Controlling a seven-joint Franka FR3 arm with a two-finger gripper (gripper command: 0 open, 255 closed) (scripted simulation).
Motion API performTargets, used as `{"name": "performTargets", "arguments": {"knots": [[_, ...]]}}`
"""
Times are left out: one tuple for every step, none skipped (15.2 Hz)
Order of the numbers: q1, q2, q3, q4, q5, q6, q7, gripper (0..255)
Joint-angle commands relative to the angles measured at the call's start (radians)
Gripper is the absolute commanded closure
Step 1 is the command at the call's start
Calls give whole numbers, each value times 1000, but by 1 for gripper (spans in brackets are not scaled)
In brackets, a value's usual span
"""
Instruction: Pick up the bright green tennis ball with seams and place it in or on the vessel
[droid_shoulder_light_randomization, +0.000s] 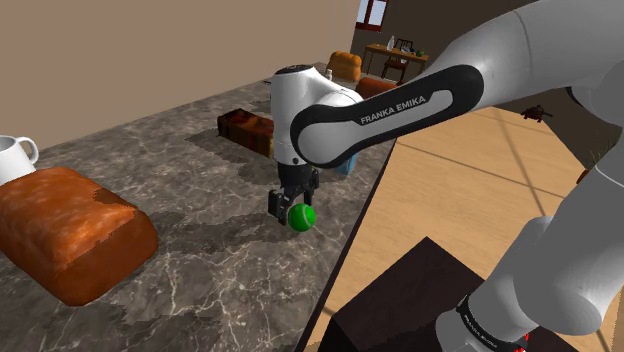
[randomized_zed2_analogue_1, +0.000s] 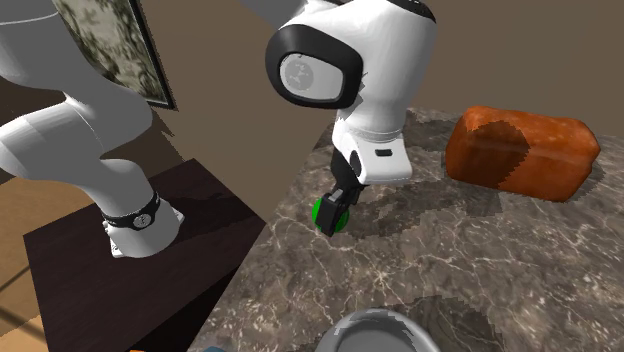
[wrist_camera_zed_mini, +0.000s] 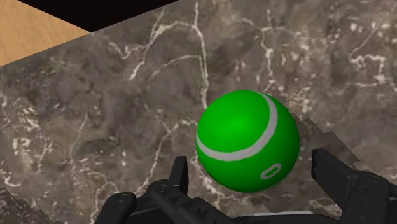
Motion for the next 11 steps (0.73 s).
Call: {"name": "performTargets", "arguments": {"knots": [[0, 0, 0, -2, 0, 3, 1, 0], [0, 0, 0, -2, 0, 3, 1, 0], [0, 0, 0, -2, 0, 3, 1, 0], [0, 0, 0, -2, 0, 3, 1, 0], [0, 0, 0, -2, 0, 3, 1, 0], [0, 0, 0, -2, 0, 3, 1, 255], [0, 0, 0, -2, 0, 3, 1, 255], [0, 0, 0, -2, 0, 3, 0, 255], [0, 0, 0, -2, 0, 3, 0, 255], [0, 0, 0, -2, 0, 3, 0, 255], [0, 0, 0, -2, 0, 3, 0, 255]]}}
